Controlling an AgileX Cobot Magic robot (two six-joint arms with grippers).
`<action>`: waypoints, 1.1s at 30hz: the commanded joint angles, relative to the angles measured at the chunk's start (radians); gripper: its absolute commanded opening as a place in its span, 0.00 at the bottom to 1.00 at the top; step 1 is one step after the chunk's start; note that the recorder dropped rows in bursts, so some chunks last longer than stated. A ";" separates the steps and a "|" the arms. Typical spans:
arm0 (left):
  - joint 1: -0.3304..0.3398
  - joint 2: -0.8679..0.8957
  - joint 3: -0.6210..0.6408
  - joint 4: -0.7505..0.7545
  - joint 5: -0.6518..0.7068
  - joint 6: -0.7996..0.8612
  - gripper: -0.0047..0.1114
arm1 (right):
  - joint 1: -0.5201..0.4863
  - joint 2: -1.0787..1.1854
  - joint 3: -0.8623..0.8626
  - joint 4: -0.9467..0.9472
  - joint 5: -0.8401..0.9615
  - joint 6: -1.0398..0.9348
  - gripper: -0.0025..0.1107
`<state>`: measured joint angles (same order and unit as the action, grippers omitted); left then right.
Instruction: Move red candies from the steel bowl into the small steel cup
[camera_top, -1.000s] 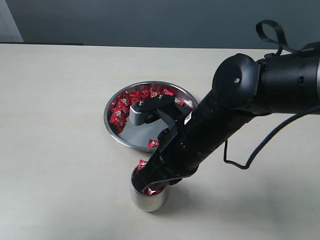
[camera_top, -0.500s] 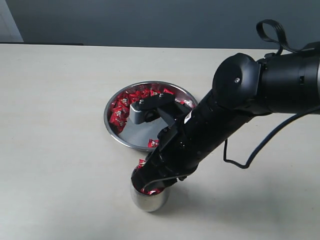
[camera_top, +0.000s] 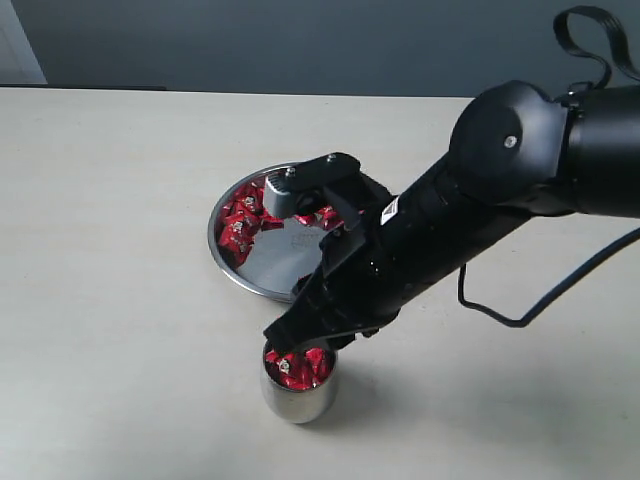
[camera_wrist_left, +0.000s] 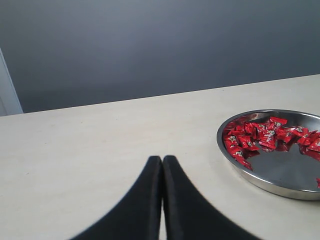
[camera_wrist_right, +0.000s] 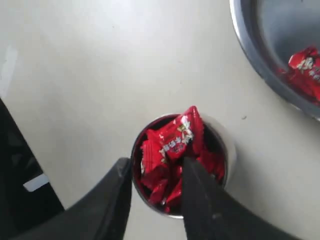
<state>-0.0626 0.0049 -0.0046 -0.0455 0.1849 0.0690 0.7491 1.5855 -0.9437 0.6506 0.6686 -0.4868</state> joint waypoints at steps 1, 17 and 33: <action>0.001 -0.005 0.005 -0.001 -0.005 -0.001 0.06 | -0.005 -0.073 0.002 -0.018 -0.139 0.009 0.32; 0.001 -0.005 0.005 -0.001 -0.005 -0.001 0.06 | -0.137 -0.331 0.081 -0.271 -0.290 0.063 0.02; 0.001 -0.005 0.005 -0.001 -0.005 -0.001 0.06 | -0.222 -0.333 0.247 -0.531 -0.649 0.113 0.02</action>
<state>-0.0626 0.0049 -0.0046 -0.0455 0.1849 0.0690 0.5687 1.2630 -0.7548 0.1285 0.2384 -0.3886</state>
